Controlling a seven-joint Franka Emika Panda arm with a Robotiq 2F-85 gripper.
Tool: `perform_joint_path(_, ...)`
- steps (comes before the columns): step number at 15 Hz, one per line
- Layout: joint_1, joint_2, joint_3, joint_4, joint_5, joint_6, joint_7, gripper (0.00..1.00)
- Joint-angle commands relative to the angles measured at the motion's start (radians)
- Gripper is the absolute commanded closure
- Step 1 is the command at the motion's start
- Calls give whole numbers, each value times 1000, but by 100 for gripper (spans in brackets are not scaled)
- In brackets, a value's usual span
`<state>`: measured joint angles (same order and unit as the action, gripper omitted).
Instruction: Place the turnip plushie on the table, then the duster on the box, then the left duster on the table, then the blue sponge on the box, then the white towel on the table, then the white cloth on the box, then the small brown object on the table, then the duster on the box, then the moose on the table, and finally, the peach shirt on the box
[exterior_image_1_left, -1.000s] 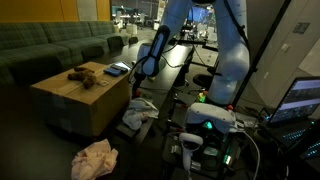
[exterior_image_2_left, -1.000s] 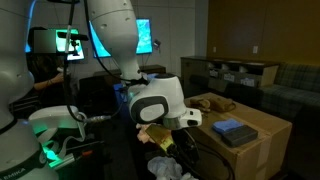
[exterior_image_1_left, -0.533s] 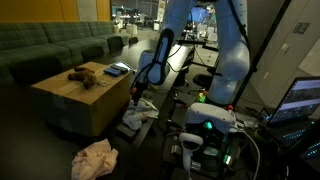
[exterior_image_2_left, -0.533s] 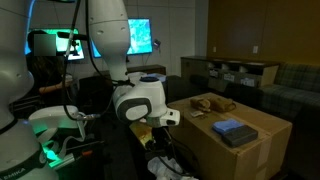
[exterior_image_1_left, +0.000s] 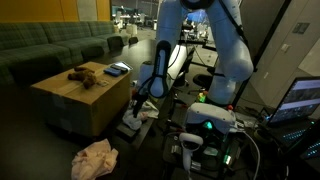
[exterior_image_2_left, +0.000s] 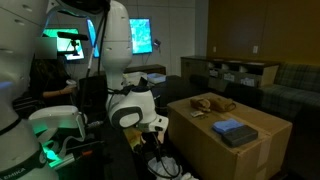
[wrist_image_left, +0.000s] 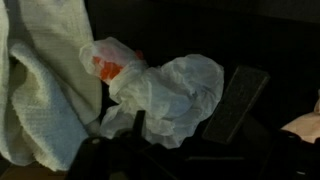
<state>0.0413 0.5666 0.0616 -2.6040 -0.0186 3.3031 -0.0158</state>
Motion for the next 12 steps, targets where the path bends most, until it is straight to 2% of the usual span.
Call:
perform_joint_path(1, 33, 95, -11, 61, 20, 43, 22, 0)
perform_joint_path(5, -6, 165, 11, 126, 2, 46, 14, 0)
perform_joint_path(12, -21, 270, -27, 232, -12, 52, -10, 0)
